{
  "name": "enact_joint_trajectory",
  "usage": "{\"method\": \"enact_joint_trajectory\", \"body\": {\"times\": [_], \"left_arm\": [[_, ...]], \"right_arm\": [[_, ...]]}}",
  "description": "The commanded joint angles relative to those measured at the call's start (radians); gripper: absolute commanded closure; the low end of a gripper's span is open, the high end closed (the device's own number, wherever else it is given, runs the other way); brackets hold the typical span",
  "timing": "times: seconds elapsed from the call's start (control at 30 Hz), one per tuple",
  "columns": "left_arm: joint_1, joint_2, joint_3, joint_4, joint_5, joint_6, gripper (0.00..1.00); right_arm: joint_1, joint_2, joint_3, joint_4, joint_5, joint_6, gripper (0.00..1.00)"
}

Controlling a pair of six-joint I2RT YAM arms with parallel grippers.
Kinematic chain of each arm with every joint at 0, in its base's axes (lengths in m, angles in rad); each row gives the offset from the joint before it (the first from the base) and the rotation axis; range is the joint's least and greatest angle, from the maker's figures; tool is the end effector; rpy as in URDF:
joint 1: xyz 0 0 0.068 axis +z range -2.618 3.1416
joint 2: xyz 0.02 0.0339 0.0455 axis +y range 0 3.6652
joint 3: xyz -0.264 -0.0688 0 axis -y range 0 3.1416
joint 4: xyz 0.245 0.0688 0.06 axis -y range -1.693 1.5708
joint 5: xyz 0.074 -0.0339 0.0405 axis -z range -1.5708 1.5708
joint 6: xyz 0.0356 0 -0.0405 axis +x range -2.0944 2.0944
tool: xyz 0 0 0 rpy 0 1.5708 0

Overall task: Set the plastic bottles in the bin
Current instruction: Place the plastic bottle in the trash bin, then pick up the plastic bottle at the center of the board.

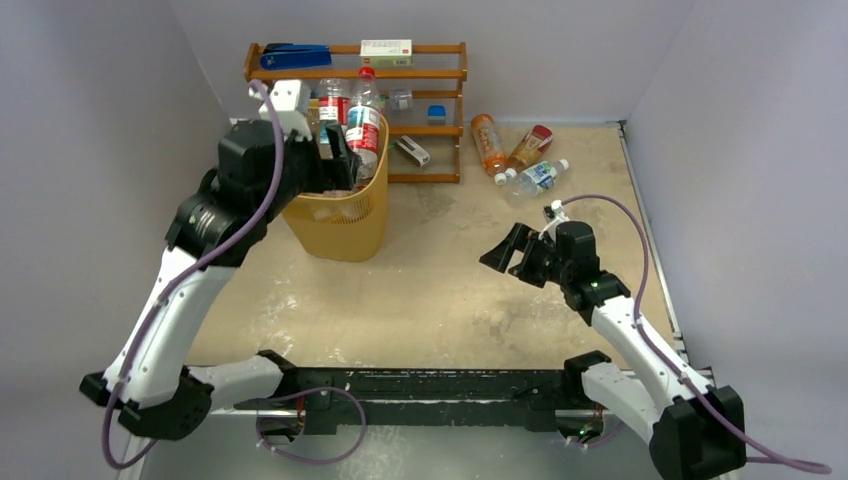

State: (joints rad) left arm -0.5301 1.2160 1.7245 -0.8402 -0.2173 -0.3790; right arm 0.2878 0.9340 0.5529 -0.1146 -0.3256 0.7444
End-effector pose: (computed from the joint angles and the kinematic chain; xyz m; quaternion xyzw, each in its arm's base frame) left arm 0.1902 -0.1025 0.4973 -0.0017 0.8118 -0.1741 0.5574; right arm 0.1958 0.0698 0.2391 0.1110 0.8444 0.3704 0.3707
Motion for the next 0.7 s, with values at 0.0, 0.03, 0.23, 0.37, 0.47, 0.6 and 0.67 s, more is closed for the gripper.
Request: {"method": "enact_joint_trajectory", "body": {"times": [0.0, 0.03, 0.23, 0.37, 0.47, 0.6, 0.67], "left_arm": [[0.005, -0.126, -0.186, 0.119, 0.094, -0.079, 0.15], [0.005, -0.148, -0.231, 0.119, 0.107, -0.090, 0.15], [0.005, -0.254, -0.478, 0.124, 0.218, -0.172, 0.14], [0.005, -0.292, -0.552, 0.099, 0.265, -0.211, 0.14], [0.005, -0.306, -0.573, 0.074, 0.288, -0.214, 0.14], [0.005, -0.298, -0.544, 0.044, 0.338, -0.214, 0.14], [0.005, -0.306, -0.525, 0.047, 0.362, -0.216, 0.13]], "right_arm": [[0.000, -0.080, -0.023, -0.022, -0.038, 0.031, 0.00], [0.001, -0.098, -0.026, -0.035, -0.039, 0.035, 0.00], [0.002, -0.228, -0.010, -0.130, -0.029, 0.055, 0.00], [0.002, -0.267, 0.045, -0.200, -0.022, 0.052, 0.00], [0.002, -0.290, 0.106, -0.243, 0.003, 0.046, 0.00], [0.001, -0.209, 0.245, -0.299, 0.045, 0.008, 0.00], [0.001, -0.139, 0.327, -0.313, 0.070, -0.010, 0.00]]}}
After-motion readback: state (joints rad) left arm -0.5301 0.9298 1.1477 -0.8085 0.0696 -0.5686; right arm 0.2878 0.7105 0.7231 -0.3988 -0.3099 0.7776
